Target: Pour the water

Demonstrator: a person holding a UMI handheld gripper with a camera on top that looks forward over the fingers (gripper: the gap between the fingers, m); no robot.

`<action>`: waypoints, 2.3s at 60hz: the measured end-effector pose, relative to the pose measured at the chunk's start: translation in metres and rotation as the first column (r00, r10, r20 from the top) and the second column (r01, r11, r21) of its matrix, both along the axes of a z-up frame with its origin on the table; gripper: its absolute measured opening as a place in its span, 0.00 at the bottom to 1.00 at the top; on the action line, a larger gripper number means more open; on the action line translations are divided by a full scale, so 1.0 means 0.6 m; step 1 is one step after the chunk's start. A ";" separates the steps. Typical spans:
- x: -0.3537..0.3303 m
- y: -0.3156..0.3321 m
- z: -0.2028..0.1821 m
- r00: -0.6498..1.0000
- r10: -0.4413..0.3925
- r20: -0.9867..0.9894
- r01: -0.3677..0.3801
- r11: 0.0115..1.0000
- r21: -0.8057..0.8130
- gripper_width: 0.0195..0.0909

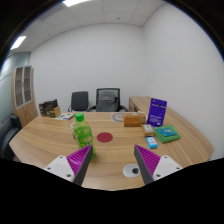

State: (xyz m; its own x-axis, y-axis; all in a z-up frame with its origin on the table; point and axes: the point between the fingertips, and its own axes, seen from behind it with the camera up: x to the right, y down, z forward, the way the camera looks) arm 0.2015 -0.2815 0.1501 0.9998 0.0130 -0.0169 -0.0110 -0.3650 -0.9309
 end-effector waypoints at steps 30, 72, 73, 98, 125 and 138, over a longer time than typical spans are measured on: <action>-0.191 0.207 -0.114 0.996 0.086 0.014 -0.087 0.992 0.095 0.93; -0.194 0.262 -0.130 0.988 -0.022 0.152 0.003 0.992 0.122 0.25; -0.193 0.263 -0.130 0.987 -0.019 0.162 0.000 0.993 0.116 0.25; -0.084 0.375 -0.093 0.602 0.214 0.769 -0.087 0.975 -0.204 0.25; -0.104 0.504 -0.055 -0.296 0.337 0.894 -0.119 0.915 -0.384 0.24; -0.126 0.522 -0.043 -0.439 0.297 0.848 -0.130 0.913 -0.387 0.25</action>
State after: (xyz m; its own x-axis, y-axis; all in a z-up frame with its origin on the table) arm 0.1259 0.0319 0.1242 -0.4258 0.3132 0.8489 0.8797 -0.0760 0.4693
